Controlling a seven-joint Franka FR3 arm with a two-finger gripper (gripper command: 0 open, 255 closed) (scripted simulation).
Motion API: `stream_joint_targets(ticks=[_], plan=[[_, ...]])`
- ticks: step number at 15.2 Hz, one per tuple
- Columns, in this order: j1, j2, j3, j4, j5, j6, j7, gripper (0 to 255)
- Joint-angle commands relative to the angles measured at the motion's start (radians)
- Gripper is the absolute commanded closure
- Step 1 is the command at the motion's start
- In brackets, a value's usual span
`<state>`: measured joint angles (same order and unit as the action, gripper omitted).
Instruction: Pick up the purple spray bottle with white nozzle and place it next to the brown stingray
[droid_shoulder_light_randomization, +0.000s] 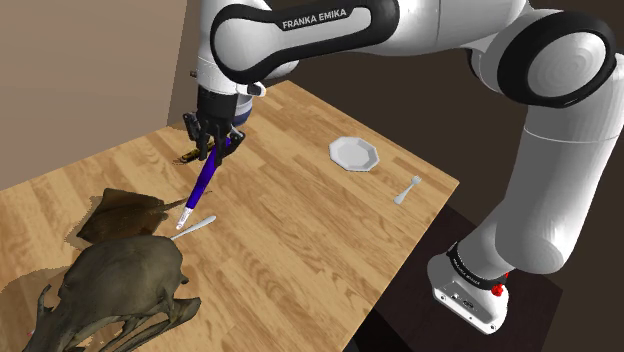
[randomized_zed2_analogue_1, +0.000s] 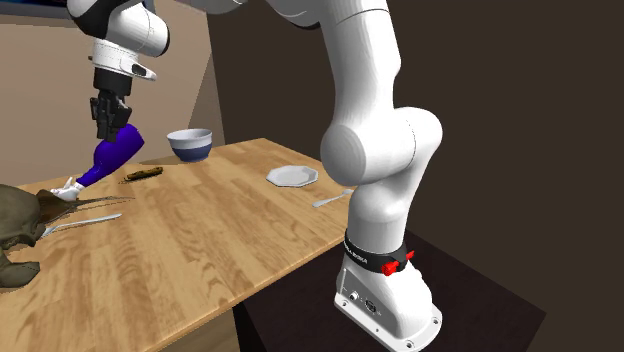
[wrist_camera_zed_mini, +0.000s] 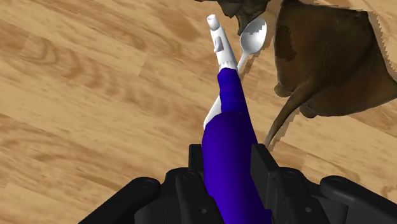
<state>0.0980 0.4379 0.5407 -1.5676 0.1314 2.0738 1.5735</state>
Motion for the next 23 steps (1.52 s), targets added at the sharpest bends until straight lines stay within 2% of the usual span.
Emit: stream_joint_targets(ticks=[1,23], plan=[[-0.001,0.006,-0.002,-0.020,0.000,0.025,-0.007,255],[0.021,0.132,-0.030,-0.139,-0.031,0.257,-0.047,255]])
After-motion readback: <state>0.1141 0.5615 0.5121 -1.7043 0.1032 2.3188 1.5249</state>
